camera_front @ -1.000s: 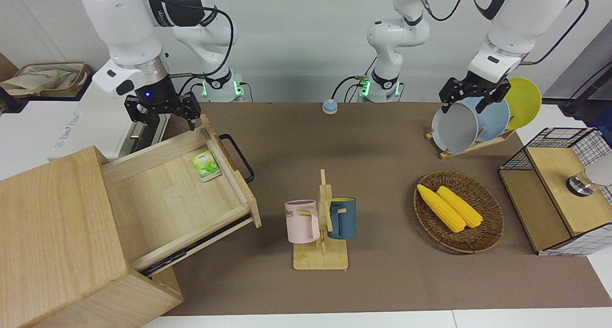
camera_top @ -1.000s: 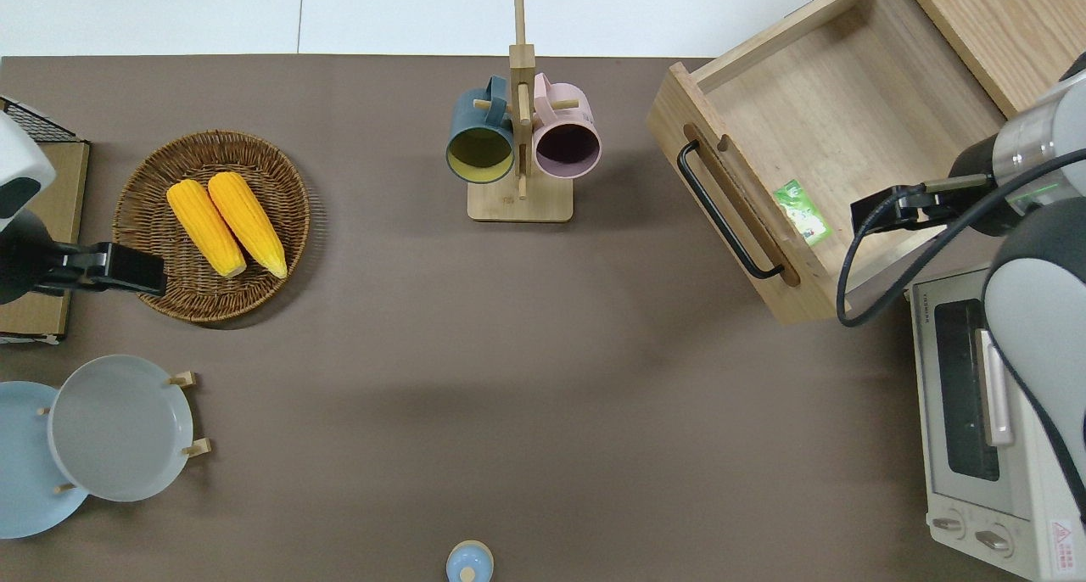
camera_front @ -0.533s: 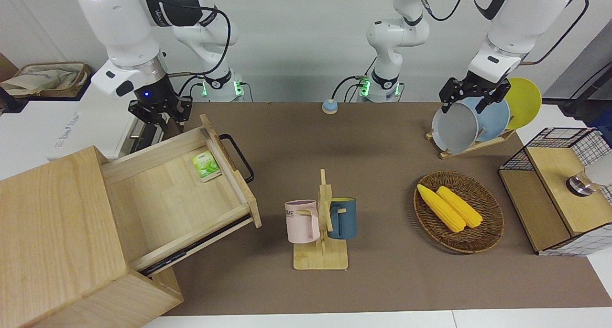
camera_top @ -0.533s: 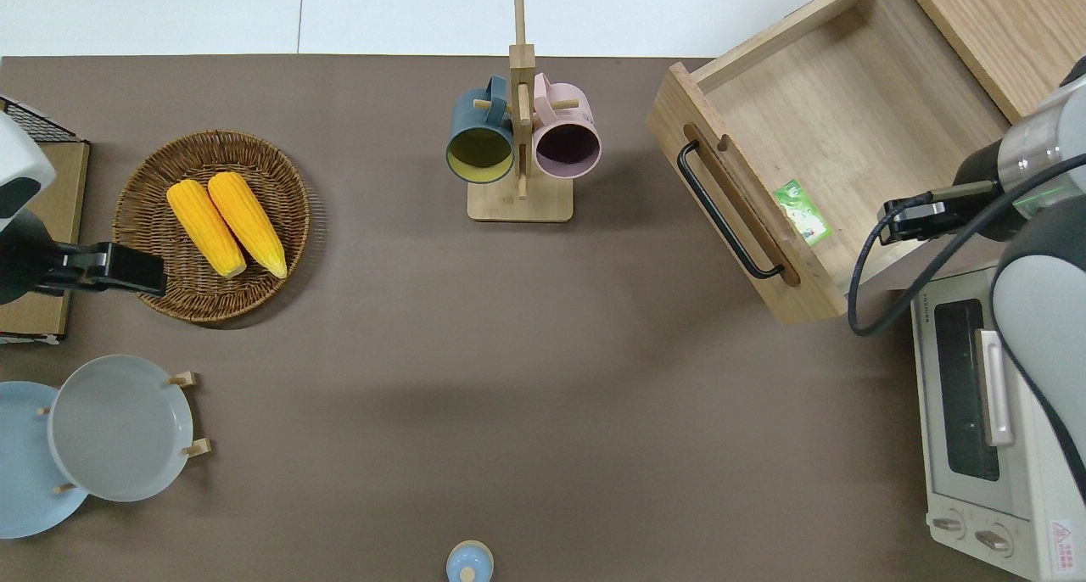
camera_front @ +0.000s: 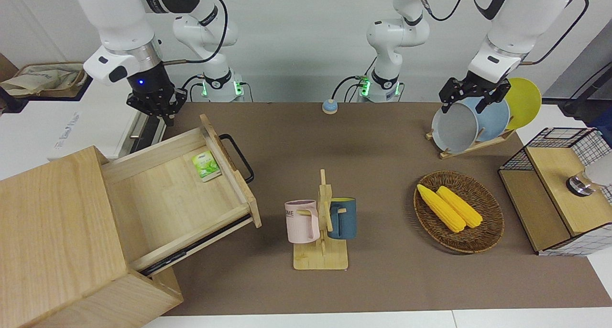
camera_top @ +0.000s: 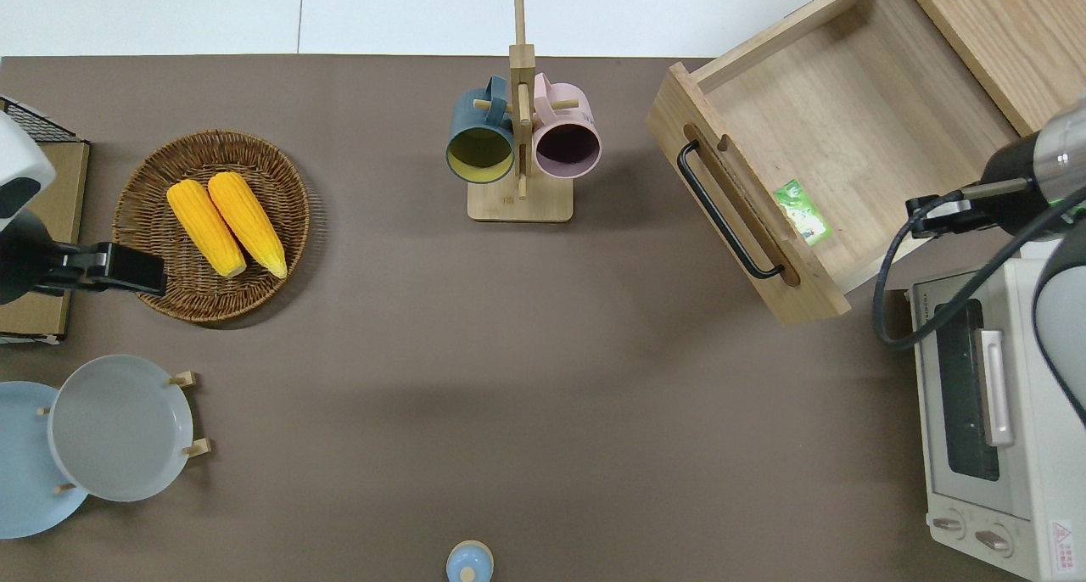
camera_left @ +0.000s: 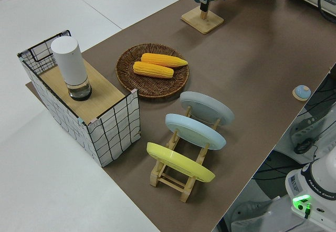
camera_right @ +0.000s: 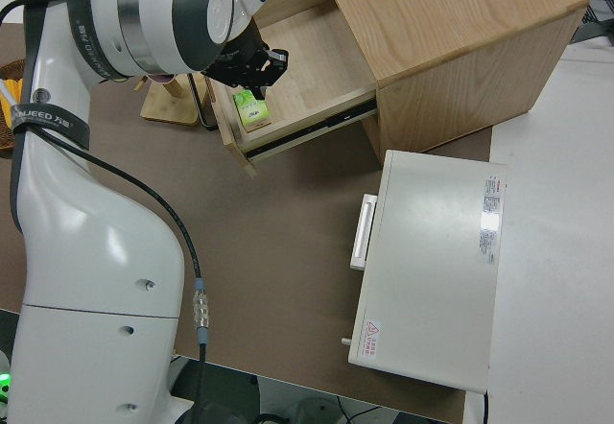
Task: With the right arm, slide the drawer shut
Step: 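Push the drawer front with the right arm away from the robot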
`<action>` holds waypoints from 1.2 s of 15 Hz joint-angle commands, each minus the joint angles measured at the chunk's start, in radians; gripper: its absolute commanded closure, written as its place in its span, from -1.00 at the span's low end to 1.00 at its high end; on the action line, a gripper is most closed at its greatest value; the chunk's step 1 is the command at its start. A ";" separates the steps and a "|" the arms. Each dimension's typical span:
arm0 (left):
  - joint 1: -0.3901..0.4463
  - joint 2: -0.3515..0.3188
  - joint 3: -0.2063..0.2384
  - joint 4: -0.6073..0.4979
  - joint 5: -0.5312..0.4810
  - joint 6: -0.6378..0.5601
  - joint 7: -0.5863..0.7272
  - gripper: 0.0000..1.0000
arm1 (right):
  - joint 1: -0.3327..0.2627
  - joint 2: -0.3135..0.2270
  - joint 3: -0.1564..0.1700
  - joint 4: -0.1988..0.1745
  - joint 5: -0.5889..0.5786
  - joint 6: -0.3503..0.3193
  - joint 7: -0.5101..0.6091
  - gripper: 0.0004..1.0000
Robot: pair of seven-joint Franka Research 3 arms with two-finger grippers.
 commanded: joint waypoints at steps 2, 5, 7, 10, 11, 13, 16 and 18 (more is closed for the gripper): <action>0.004 0.011 -0.006 0.026 0.017 -0.020 0.010 -0.99 | 0.027 -0.015 0.013 0.055 -0.044 -0.001 -0.018 1.00; 0.004 0.011 -0.006 0.024 0.017 -0.020 0.010 -0.99 | 0.084 -0.018 0.011 0.058 -0.070 0.004 0.080 1.00; 0.004 0.011 -0.006 0.026 0.017 -0.020 0.010 -0.99 | 0.136 -0.018 0.013 0.058 -0.070 0.021 0.201 1.00; 0.004 0.011 -0.006 0.026 0.017 -0.020 0.010 -0.99 | 0.211 -0.013 0.015 0.056 -0.070 0.022 0.408 1.00; 0.004 0.011 -0.006 0.024 0.017 -0.020 0.010 -0.99 | 0.232 -0.009 0.018 0.056 -0.070 0.024 0.480 1.00; 0.004 0.011 -0.006 0.024 0.017 -0.020 0.010 -0.99 | 0.293 0.009 0.016 0.049 -0.076 0.027 0.650 1.00; 0.004 0.011 -0.006 0.026 0.017 -0.020 0.010 -0.99 | 0.336 0.048 0.016 0.047 -0.084 0.039 0.807 1.00; 0.004 0.011 -0.006 0.024 0.017 -0.020 0.010 -0.99 | 0.354 0.066 0.015 0.032 -0.081 0.085 0.901 1.00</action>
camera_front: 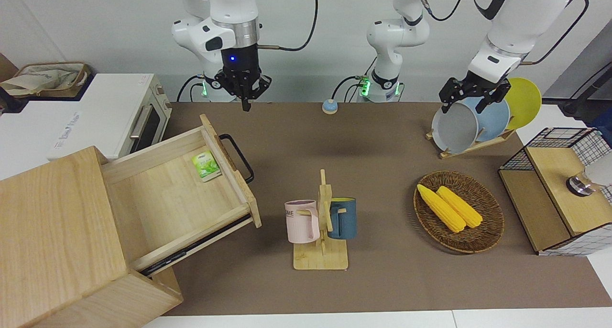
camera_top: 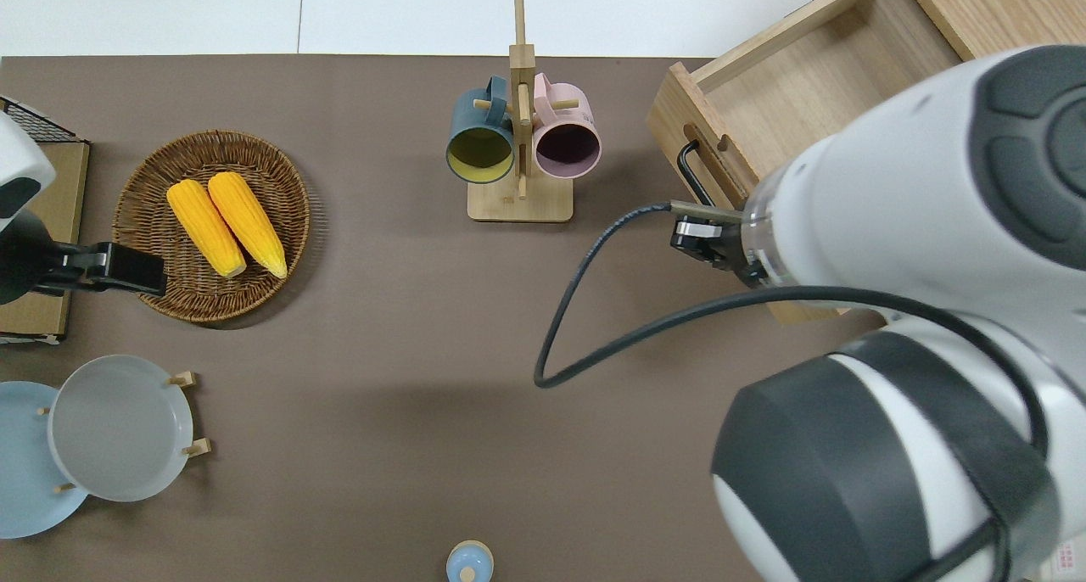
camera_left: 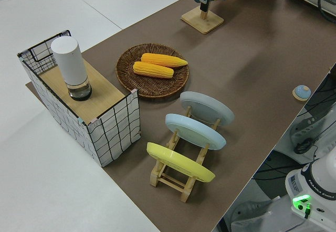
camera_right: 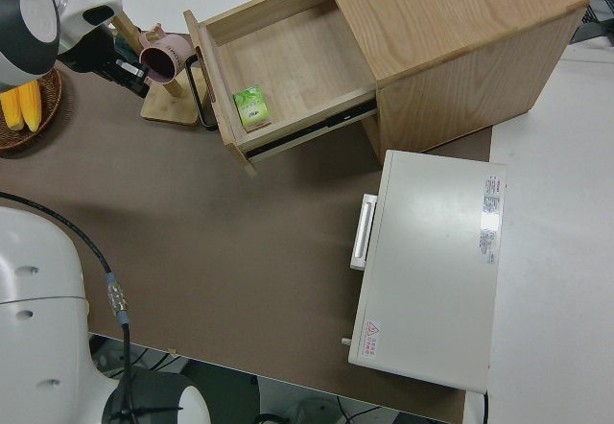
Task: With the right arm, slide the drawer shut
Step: 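Push the drawer front with the right arm away from the robot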
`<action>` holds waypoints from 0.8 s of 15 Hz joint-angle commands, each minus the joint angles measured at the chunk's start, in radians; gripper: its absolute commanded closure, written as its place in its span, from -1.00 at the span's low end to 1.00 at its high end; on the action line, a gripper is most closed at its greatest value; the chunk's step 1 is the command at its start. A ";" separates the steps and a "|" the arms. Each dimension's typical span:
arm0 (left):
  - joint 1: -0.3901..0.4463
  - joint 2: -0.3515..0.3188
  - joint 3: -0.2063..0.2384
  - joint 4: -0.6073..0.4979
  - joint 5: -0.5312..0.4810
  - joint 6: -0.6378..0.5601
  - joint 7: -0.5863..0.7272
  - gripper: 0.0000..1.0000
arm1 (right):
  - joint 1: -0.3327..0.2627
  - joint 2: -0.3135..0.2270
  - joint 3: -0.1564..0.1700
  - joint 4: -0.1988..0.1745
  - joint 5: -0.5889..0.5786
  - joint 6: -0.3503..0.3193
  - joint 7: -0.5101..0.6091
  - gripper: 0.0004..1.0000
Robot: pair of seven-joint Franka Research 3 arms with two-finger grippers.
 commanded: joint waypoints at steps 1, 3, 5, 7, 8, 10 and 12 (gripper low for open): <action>0.004 0.011 -0.006 0.026 0.017 -0.020 0.010 -0.99 | 0.025 0.042 -0.002 -0.034 -0.018 0.074 0.189 1.00; 0.004 0.011 -0.006 0.026 0.017 -0.020 0.010 -0.99 | 0.026 0.077 -0.002 -0.048 -0.014 0.094 0.261 1.00; 0.004 0.011 -0.006 0.024 0.017 -0.020 0.010 -0.99 | 0.039 0.120 -0.002 -0.051 0.003 0.115 0.436 1.00; 0.004 0.011 -0.006 0.026 0.017 -0.020 0.010 -0.99 | 0.055 0.142 -0.002 -0.069 0.005 0.135 0.544 1.00; 0.004 0.011 -0.006 0.026 0.017 -0.020 0.010 -0.99 | 0.063 0.169 -0.002 -0.071 0.009 0.148 0.594 1.00; 0.004 0.011 -0.006 0.024 0.017 -0.020 0.010 -0.99 | 0.065 0.188 -0.002 -0.078 0.011 0.171 0.657 1.00; 0.004 0.011 -0.006 0.026 0.017 -0.020 0.010 -0.99 | 0.063 0.192 -0.004 -0.107 0.009 0.209 0.708 1.00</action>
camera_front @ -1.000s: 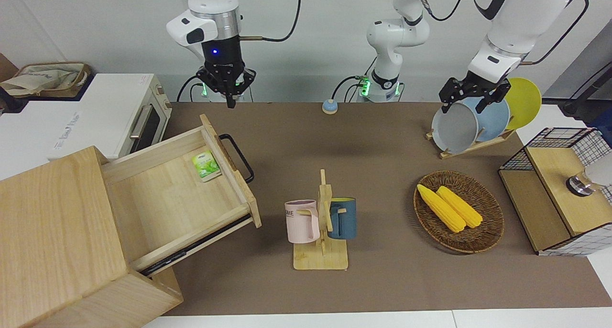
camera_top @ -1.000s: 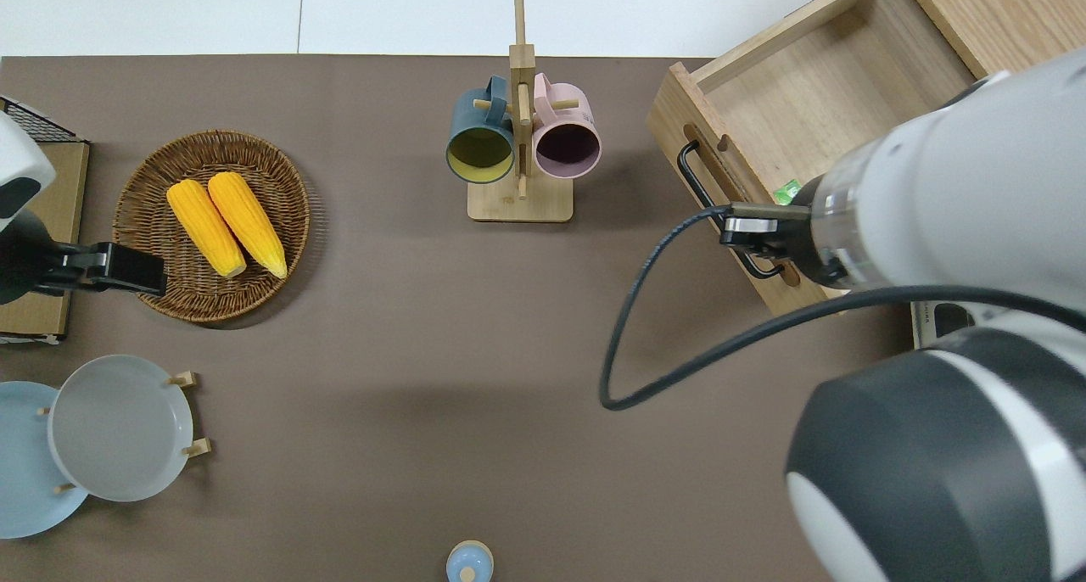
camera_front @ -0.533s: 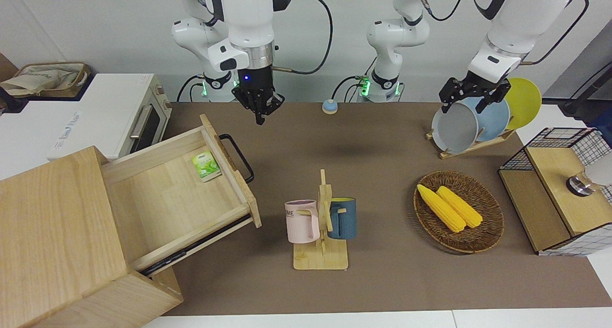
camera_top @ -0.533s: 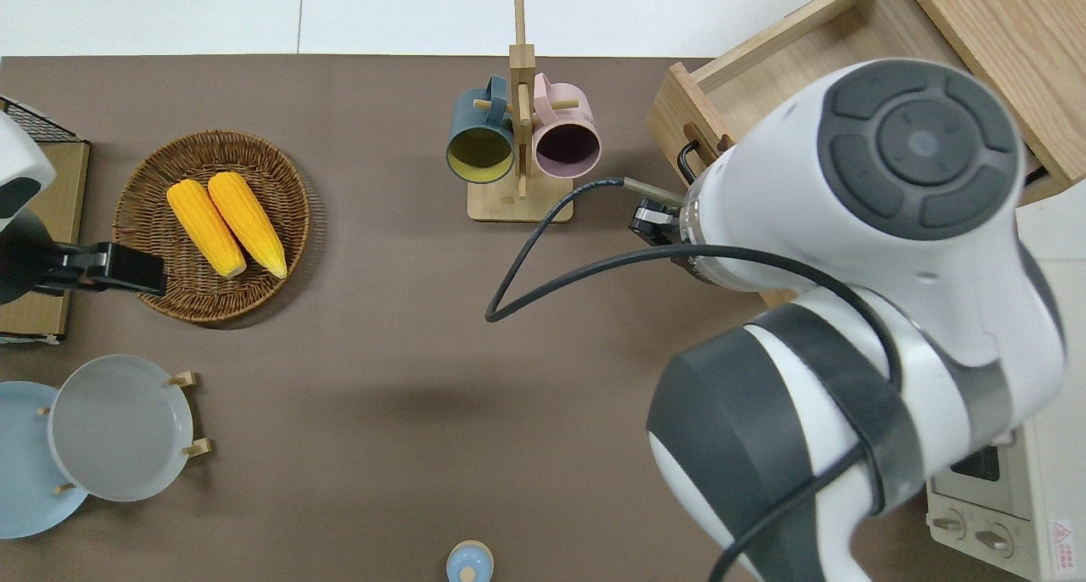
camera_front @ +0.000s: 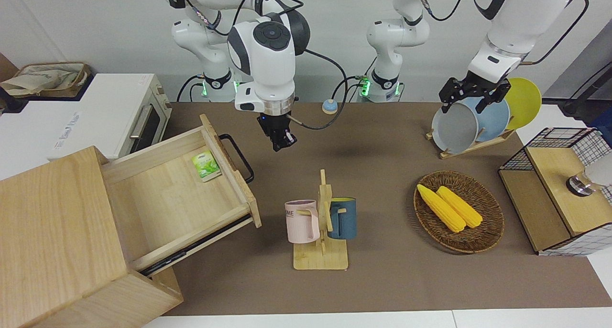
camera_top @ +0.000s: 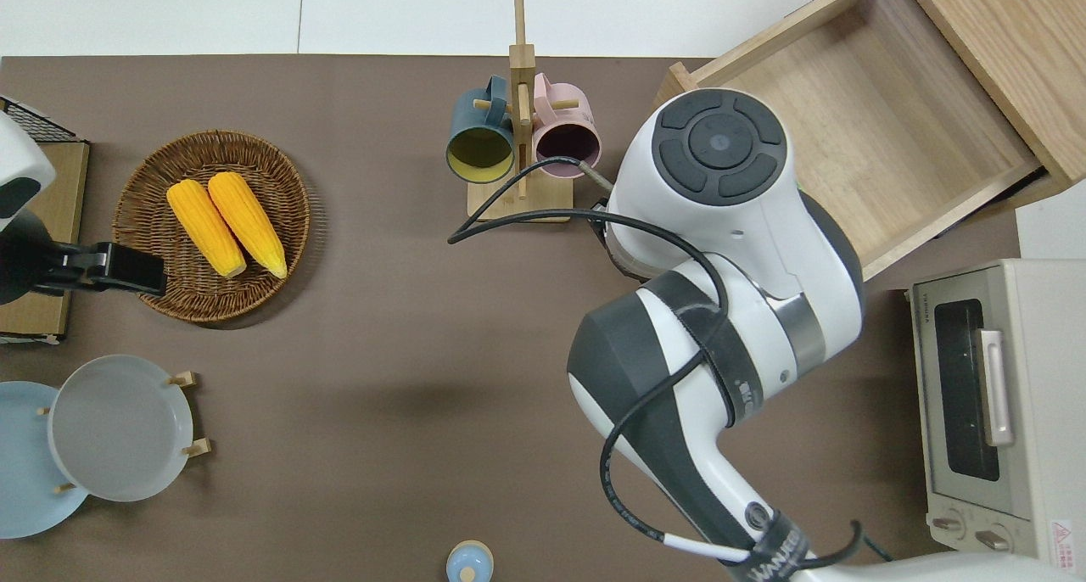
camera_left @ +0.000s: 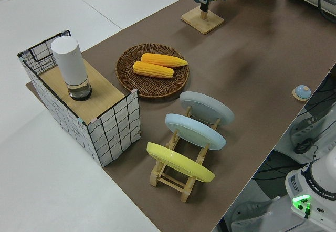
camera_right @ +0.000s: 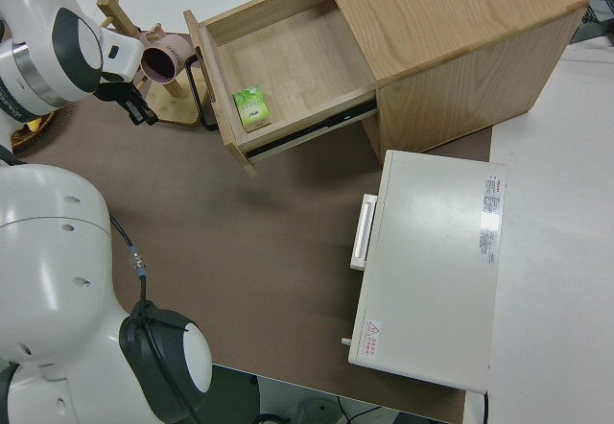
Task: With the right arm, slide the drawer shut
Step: 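Continue sliding the wooden drawer shut with the right arm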
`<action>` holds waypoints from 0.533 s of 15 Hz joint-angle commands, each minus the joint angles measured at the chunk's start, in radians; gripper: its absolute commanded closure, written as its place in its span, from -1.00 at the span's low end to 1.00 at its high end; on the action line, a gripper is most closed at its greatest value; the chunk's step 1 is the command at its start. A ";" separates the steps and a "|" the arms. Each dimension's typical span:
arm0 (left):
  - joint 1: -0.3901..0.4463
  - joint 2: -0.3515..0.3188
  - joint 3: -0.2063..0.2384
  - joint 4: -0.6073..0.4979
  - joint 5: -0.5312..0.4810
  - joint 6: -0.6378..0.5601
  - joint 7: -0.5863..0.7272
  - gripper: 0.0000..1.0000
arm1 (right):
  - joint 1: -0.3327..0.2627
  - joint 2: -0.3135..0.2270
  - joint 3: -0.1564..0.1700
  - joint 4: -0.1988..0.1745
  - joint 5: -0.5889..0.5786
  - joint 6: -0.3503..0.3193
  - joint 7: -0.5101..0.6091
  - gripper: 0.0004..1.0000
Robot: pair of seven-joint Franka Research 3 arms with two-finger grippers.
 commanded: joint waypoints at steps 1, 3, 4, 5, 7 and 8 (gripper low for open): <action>0.004 0.011 -0.006 0.024 0.017 -0.020 0.010 -0.99 | -0.005 0.006 -0.003 -0.048 0.003 0.064 0.106 1.00; 0.004 0.011 -0.006 0.026 0.017 -0.020 0.010 -0.99 | -0.009 0.009 -0.009 -0.049 -0.014 0.064 0.128 1.00; 0.004 0.011 -0.006 0.026 0.017 -0.020 0.010 -0.99 | -0.015 0.012 -0.012 -0.049 -0.014 0.067 0.129 1.00; 0.004 0.011 -0.006 0.026 0.017 -0.020 0.010 -0.99 | -0.025 0.020 -0.015 -0.049 -0.014 0.072 0.128 1.00; 0.004 0.011 -0.006 0.026 0.017 -0.020 0.010 -0.99 | -0.043 0.025 -0.021 -0.048 -0.017 0.077 0.120 1.00; 0.004 0.011 -0.006 0.024 0.017 -0.020 0.010 -0.99 | -0.049 0.025 -0.024 -0.048 -0.022 0.084 0.119 1.00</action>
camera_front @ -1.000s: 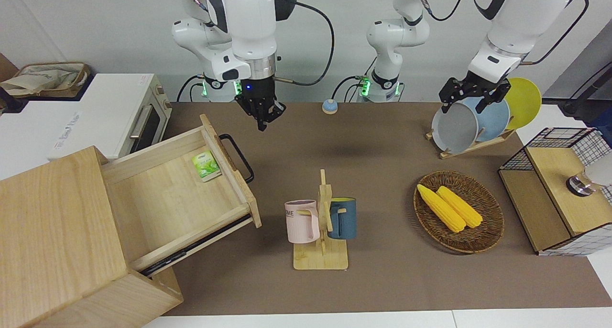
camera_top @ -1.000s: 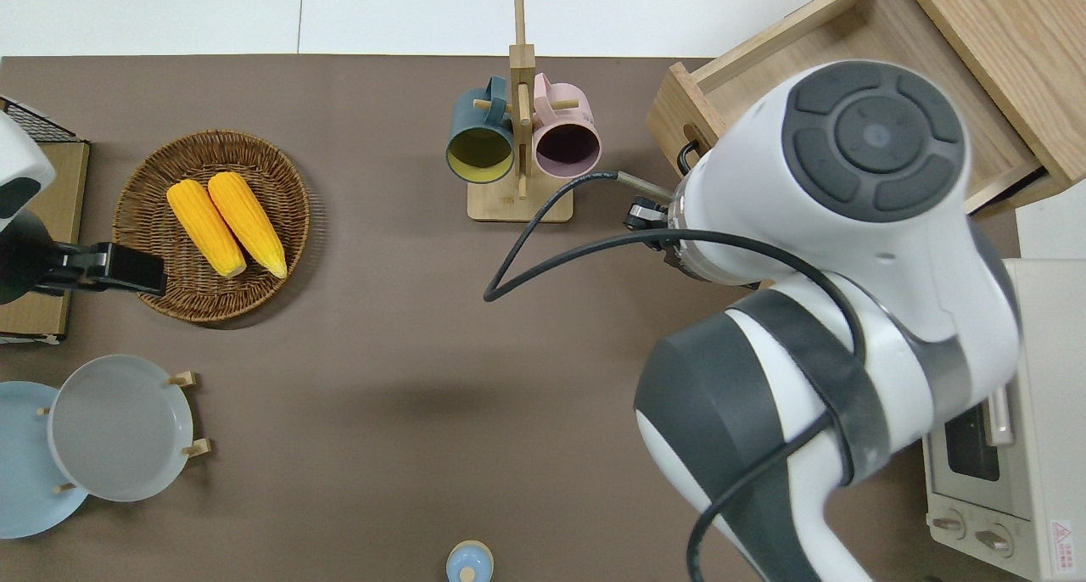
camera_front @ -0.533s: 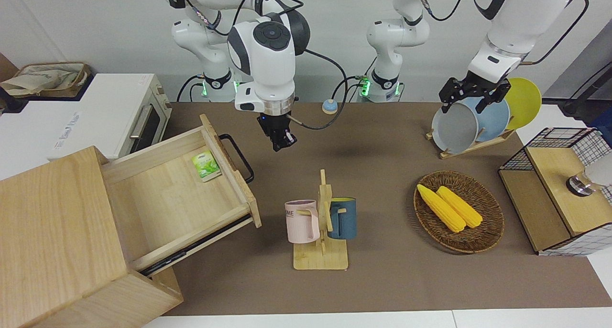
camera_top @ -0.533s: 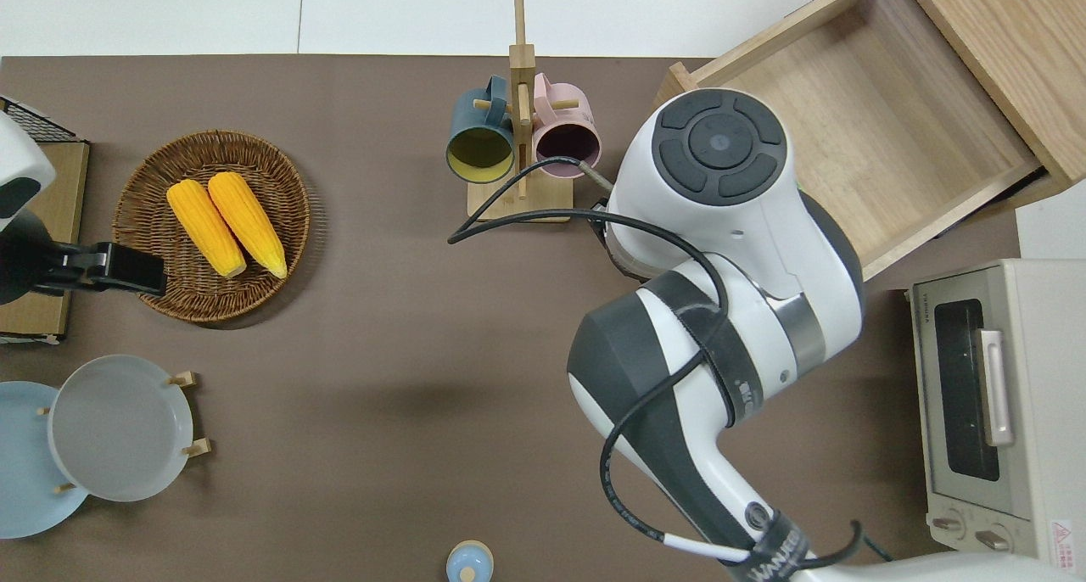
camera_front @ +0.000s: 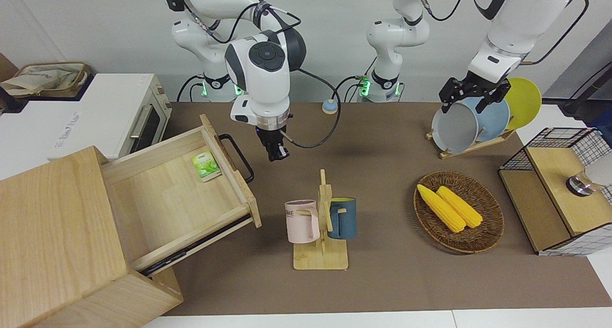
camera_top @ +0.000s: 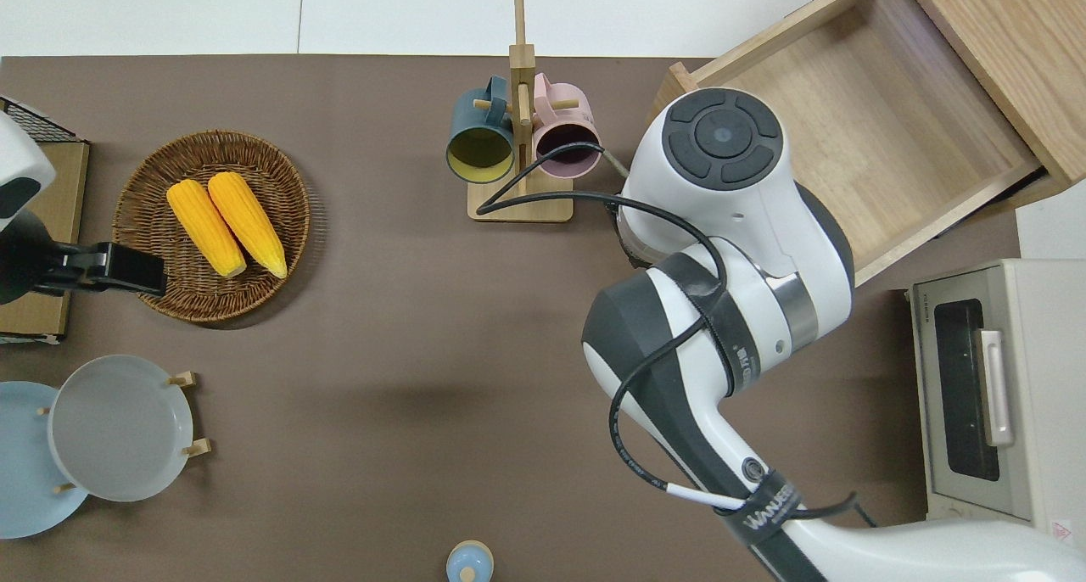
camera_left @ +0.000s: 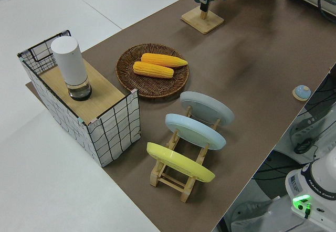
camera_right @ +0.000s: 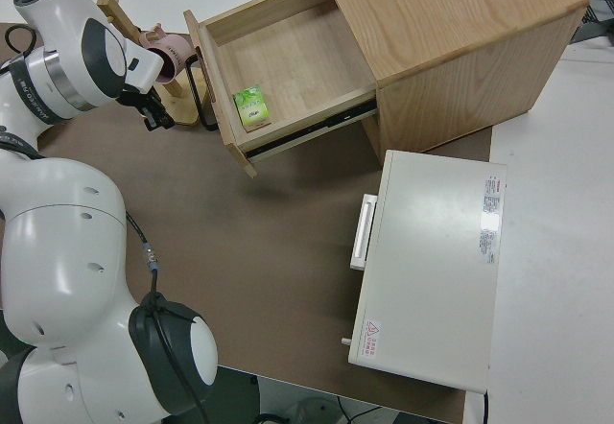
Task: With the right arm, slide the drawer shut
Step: 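Continue sliding the wooden drawer shut with the right arm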
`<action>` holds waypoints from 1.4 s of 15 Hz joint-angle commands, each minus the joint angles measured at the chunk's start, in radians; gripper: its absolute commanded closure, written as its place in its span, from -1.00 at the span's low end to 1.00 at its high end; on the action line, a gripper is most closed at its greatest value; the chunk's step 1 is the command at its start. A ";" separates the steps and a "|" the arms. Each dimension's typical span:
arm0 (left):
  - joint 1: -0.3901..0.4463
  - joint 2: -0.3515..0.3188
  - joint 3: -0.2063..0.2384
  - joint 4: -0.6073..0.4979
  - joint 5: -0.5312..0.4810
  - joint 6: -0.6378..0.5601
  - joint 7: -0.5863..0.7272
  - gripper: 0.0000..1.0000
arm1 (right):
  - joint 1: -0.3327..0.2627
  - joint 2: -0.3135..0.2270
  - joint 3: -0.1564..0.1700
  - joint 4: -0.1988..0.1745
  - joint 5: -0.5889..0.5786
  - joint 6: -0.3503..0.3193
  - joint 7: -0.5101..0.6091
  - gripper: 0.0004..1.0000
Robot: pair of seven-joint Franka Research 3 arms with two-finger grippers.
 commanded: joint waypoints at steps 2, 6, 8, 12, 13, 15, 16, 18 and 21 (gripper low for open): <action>0.004 0.011 -0.006 0.026 0.017 -0.020 0.010 -0.99 | -0.049 0.004 0.003 -0.014 -0.020 0.052 0.010 1.00; 0.004 0.011 -0.006 0.026 0.017 -0.020 0.010 -0.99 | -0.075 0.012 0.002 -0.014 -0.020 0.063 -0.042 1.00; 0.004 0.011 -0.006 0.026 0.017 -0.020 0.010 -0.99 | -0.091 0.021 0.002 -0.014 -0.021 0.064 -0.064 1.00; 0.004 0.011 -0.006 0.024 0.017 -0.020 0.010 -0.99 | -0.123 0.032 0.002 -0.008 -0.021 0.066 -0.124 1.00; 0.004 0.011 -0.006 0.026 0.017 -0.020 0.010 -0.99 | -0.135 0.033 0.003 -0.008 -0.023 0.067 -0.137 1.00; 0.004 0.011 -0.006 0.026 0.017 -0.020 0.010 -0.99 | -0.158 0.036 0.003 -0.006 -0.021 0.088 -0.167 1.00; 0.004 0.011 -0.006 0.026 0.017 -0.020 0.010 -0.99 | -0.166 0.036 0.003 -0.005 -0.021 0.096 -0.171 1.00; 0.004 0.011 -0.006 0.024 0.017 -0.020 0.010 -0.99 | -0.183 0.036 0.003 -0.003 -0.021 0.116 -0.171 1.00; 0.004 0.011 -0.006 0.026 0.017 -0.020 0.010 -0.99 | -0.219 0.038 0.003 -0.003 -0.023 0.159 -0.176 1.00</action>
